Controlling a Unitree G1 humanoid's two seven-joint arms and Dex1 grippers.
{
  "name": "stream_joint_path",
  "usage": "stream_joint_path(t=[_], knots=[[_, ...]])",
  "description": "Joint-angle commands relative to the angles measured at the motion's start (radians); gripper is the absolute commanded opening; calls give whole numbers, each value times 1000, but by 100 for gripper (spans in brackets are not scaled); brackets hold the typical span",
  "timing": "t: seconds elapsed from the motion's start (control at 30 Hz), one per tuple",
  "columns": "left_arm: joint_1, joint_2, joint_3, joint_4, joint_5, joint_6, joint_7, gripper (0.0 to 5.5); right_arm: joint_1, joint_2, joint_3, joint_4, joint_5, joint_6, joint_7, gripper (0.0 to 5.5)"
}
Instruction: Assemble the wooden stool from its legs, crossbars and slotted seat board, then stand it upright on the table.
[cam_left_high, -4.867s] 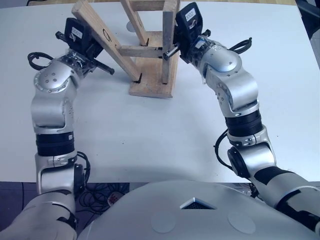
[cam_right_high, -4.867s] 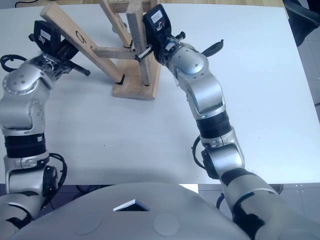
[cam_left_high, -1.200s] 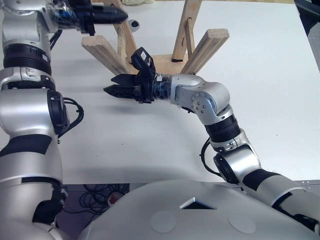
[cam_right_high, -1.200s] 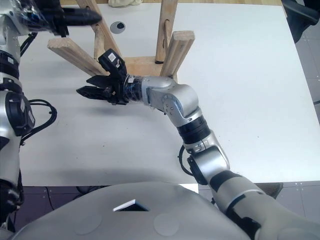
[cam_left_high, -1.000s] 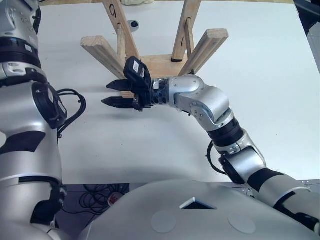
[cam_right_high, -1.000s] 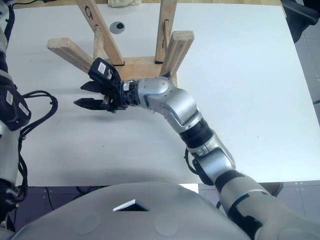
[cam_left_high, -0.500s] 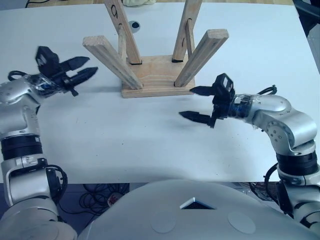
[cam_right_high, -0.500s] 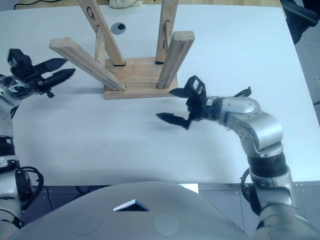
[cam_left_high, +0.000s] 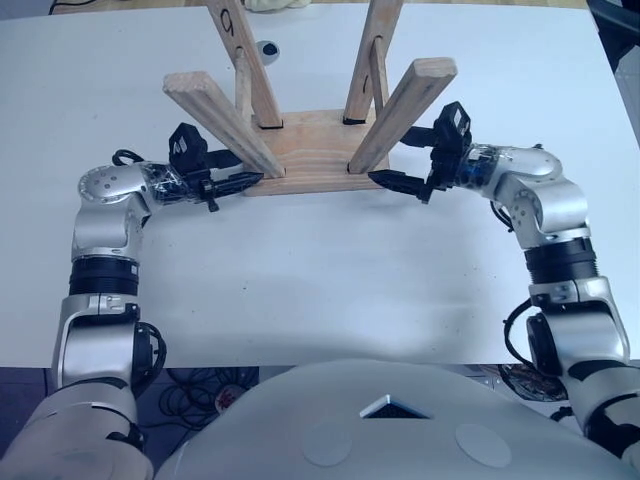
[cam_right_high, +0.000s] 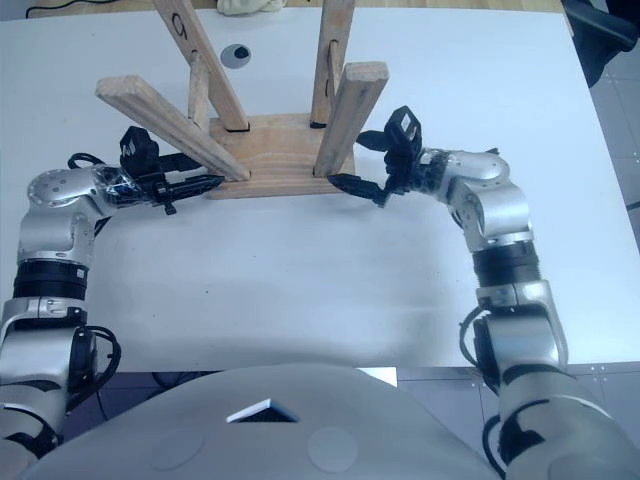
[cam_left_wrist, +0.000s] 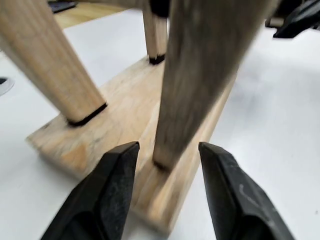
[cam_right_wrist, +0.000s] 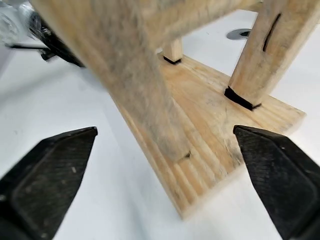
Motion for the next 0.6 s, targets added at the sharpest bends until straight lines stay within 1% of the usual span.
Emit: stream_joint_path(t=[0.03, 0.1, 0.13, 0.3, 0.33, 0.4, 0.47, 0.53, 0.6], knots=[[-60, -21, -11, 71, 1, -9, -25, 188, -79, 40, -7, 130, 3, -22, 62, 435], [-84, -35, -10, 108, -7, 0, -43, 151, -109, 55, -12, 198, 2, -16, 93, 396], [-94, -43, -7, 121, -16, 9, -54, 142, -121, 62, -15, 228, 1, -18, 109, 380], [-111, -69, 19, 129, -91, 152, -108, 140, -153, 97, -31, 295, 10, 10, 154, 298], [-114, -68, 28, 128, -109, 193, -114, 140, -154, 93, -30, 295, 16, 49, 169, 278], [-116, -65, 39, 120, -135, 259, -126, 140, -155, 84, -34, 286, 30, 120, 190, 258], [-112, -60, 39, 110, -142, 308, -125, 140, -164, 73, -49, 272, 56, 216, 205, 220], [-100, -48, 31, 90, -150, 377, -130, 140, -168, 51, -60, 239, 99, 340, 235, 191], [-74, -31, 32, 40, -196, 486, -140, 140, -181, 37, -85, 215, 146, 496, 229, 179]])
